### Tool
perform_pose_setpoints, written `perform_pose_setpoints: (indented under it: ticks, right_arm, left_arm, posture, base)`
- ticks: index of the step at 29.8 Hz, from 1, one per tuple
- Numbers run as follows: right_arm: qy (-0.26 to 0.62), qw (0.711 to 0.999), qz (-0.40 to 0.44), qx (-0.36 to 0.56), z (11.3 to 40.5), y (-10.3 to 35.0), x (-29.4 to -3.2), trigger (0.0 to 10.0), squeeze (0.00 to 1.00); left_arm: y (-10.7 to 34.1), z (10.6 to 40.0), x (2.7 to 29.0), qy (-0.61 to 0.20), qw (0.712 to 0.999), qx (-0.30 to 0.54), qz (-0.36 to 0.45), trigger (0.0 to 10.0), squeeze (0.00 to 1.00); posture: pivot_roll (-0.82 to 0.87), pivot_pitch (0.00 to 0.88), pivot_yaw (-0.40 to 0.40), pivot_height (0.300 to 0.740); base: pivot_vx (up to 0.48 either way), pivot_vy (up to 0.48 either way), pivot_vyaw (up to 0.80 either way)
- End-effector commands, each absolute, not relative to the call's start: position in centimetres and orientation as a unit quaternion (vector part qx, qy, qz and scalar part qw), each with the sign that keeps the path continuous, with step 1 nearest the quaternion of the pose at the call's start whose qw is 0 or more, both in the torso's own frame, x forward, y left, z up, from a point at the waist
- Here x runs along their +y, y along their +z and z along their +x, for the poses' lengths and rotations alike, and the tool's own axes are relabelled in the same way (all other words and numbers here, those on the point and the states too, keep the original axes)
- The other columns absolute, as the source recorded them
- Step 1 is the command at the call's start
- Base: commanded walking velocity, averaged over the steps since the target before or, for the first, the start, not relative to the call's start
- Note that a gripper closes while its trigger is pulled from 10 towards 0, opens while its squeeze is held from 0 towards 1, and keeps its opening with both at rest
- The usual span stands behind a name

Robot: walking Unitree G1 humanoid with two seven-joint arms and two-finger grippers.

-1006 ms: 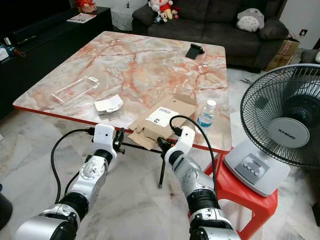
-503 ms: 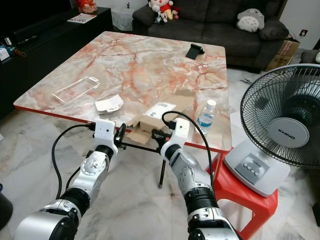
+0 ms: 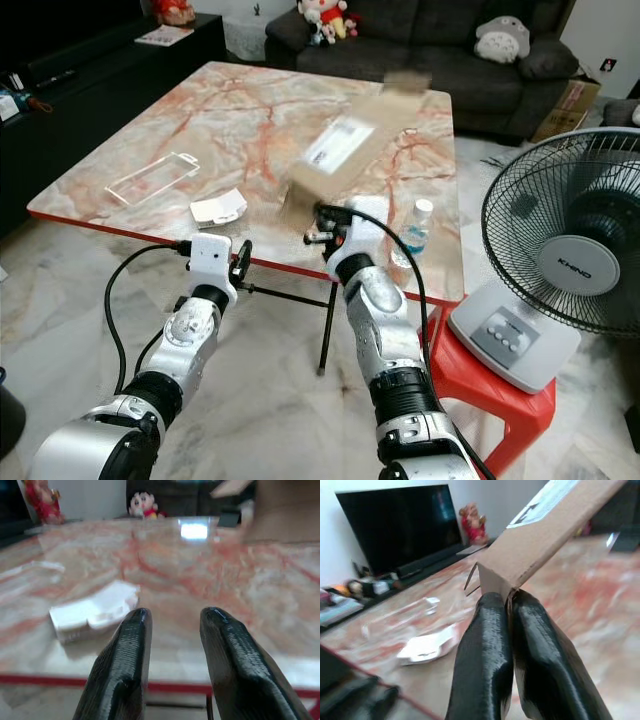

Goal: Picking trash to rubbish bin

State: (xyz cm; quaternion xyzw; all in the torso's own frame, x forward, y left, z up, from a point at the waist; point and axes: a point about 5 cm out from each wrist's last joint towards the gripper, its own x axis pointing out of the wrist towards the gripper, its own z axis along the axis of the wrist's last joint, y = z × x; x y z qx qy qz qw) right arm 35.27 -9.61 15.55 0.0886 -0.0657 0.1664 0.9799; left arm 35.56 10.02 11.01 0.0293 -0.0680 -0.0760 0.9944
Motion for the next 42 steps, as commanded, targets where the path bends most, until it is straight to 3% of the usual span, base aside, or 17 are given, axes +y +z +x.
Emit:
perform_pose_setpoints:
  ticks: [1,8,19,42]
  right_arm:
    - [0.168,0.979,0.058,-0.095,35.0,16.2,-9.4,10.0,0.00]
    - [0.155,0.976,0.032,-0.147,34.1,16.2,-9.1,10.0,0.00]
    - [0.122,0.980,-0.019,-0.159,33.8,15.0,-10.0,10.0,0.00]
    - [0.084,0.981,0.007,-0.172,34.0,15.0,-11.7,10.0,0.00]
  left_arm:
    - [12.5,36.0,9.8,-0.075,0.991,-0.103,0.028,10.0,0.00]
    - [13.7,36.0,9.6,-0.075,0.984,-0.145,0.072,10.0,0.00]
    - [13.4,35.7,9.2,-0.076,0.984,-0.147,0.068,10.0,0.00]
    - [13.0,35.5,8.9,-0.077,0.984,-0.145,0.065,10.0,0.00]
  posture:
    - [-0.16,0.000,-0.042,0.740]
    - [-0.16,0.000,-0.036,0.740]
    - [-0.17,0.000,-0.027,0.740]
    - [-0.18,0.000,-0.027,0.740]
  base:
    - [0.000,0.000,0.00]
    - [0.000,0.000,0.00]
    - [0.000,0.000,0.00]
    - [-0.054,0.000,0.00]
